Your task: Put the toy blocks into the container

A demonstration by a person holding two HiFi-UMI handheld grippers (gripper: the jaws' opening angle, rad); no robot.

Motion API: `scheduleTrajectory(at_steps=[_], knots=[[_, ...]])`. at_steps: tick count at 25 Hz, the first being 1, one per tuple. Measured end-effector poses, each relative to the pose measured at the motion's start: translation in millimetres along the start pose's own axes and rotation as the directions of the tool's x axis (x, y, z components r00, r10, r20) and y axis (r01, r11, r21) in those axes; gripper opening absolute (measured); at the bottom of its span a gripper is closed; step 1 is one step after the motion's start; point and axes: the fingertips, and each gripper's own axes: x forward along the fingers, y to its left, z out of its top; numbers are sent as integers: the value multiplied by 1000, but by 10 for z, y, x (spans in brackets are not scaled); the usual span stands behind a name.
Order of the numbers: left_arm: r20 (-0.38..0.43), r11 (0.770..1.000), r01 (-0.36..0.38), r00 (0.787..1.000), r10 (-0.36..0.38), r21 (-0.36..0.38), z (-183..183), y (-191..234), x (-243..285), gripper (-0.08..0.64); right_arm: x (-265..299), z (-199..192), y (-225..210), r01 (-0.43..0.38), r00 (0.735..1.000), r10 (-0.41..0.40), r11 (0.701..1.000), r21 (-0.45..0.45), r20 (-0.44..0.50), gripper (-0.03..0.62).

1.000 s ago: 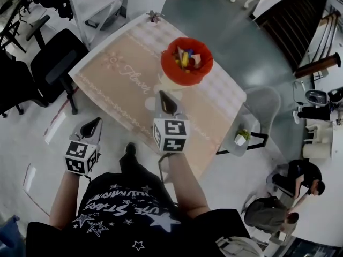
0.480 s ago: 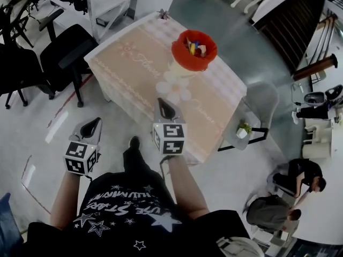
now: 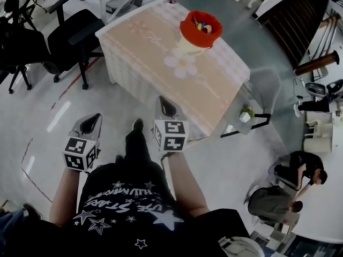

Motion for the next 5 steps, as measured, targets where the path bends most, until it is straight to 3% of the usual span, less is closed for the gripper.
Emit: scheduleTrajectory(at_steps=[5], knots=[[-8,1000,-8,1000,8,6,-170,-66,-193,10,-213,-204,93,3,1000,-3,1000,18,-7,5]])
